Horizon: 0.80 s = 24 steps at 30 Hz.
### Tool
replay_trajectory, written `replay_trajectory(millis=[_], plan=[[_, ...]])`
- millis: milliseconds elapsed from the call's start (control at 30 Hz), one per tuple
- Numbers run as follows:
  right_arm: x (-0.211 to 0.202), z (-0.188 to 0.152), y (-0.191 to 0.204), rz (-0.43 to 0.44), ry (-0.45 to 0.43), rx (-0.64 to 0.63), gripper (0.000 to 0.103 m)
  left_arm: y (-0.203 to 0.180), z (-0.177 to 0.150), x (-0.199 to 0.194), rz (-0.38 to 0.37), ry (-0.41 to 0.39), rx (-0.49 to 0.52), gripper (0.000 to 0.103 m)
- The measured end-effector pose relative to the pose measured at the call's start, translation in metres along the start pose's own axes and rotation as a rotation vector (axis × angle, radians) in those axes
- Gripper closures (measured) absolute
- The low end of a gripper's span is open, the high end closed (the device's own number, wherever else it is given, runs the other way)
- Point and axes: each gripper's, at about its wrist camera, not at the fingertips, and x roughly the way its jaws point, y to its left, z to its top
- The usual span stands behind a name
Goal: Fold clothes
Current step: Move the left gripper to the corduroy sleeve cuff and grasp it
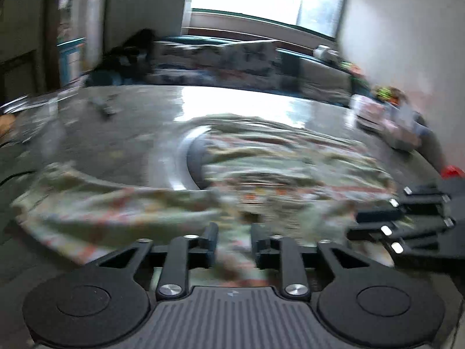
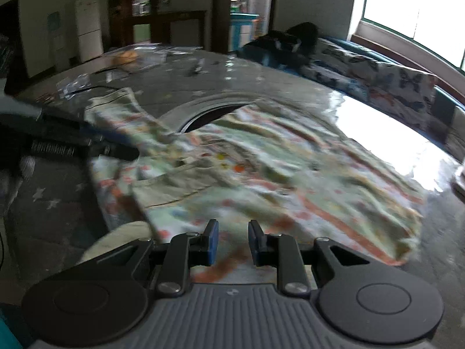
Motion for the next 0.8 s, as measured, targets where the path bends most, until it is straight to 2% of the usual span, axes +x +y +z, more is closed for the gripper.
replay_trajectory(millis=[233, 333, 467, 633, 700, 800], plan=[[0.004, 0.005, 0.006, 0.002, 0.002, -0.016, 0.08, 0.05, -0.002, -0.011, 0.112, -0.025, -0.09, 0.072], [0.004, 0.013, 0.001, -0.012, -0.017, 0.005, 0.077, 0.066, -0.002, -0.014, 0.158, -0.041, -0.118, 0.06], [0.014, 0.016, -0.001, -0.021, -0.004, 0.016, 0.075, 0.091, -0.002, -0.014, 0.23, -0.053, -0.178, 0.054], [0.017, 0.014, 0.003, -0.02, 0.005, 0.009, 0.073, 0.123, -0.003, -0.015, 0.313, -0.063, -0.251, 0.053], [0.016, 0.014, 0.004, -0.024, 0.003, 0.006, 0.067, 0.134, -0.001, -0.013, 0.341, -0.069, -0.282, 0.053], [0.014, 0.013, 0.002, -0.029, 0.005, 0.014, 0.065, 0.144, 0.002, -0.006, 0.369, -0.066, -0.307, 0.053]])
